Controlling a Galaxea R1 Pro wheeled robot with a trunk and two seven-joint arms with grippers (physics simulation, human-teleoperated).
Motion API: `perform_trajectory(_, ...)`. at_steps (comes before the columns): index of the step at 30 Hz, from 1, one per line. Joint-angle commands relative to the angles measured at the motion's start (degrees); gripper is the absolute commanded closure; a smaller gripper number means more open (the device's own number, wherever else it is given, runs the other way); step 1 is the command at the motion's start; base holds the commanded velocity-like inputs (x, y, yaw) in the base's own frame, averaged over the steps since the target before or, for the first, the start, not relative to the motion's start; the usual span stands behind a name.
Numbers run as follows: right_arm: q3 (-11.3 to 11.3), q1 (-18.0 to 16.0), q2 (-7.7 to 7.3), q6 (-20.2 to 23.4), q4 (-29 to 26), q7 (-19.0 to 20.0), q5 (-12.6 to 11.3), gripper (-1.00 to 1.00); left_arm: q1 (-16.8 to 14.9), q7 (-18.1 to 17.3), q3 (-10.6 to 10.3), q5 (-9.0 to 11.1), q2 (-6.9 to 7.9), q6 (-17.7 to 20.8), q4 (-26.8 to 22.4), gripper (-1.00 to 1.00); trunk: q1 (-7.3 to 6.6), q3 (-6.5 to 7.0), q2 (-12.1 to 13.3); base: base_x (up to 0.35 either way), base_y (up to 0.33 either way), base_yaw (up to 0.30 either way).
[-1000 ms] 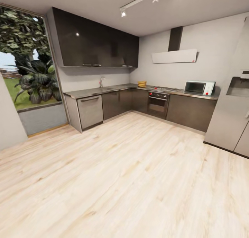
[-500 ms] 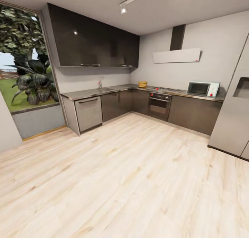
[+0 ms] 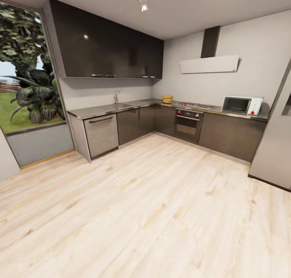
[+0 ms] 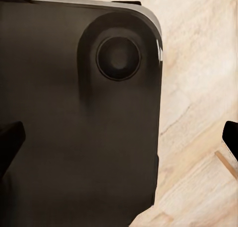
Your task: In the kitchen, take the popcorn bag from the countertop, put it into the microwave, and heat it until the popcorn is cooked so the cooked popcorn ends up inside the bag.
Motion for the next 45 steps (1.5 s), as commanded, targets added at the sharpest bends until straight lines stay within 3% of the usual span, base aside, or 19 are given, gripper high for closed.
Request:
perform_trajectory(1, 0.02, -0.02, 0.01, -0.34, 0.05, -0.07, 0.02, -1.0, -0.01, -0.24, 0.01, 0.37, 0.01, -0.05, 0.0, -1.0, 0.03, -0.04, -0.02, 0.325, 0.0, 0.0)
perform_trajectory(12, -0.44, -0.02, 0.03, -0.31, 0.05, -0.07, -0.43, -1.0, -0.01, -0.26, 0.18, 0.38, 0.01, -0.13, -0.13, -1.0, 0.03, -0.04, -0.02, 0.274, 0.0, -0.13)
perform_trajectory(45, -0.55, -0.02, 0.01, -0.34, 0.05, -0.07, -0.56, -1.0, -0.01, -0.23, 0.28, 0.54, 0.11, -0.18, -0.44, -1.0, 0.03, -0.04, -0.02, 0.004, 0.0, -0.248)
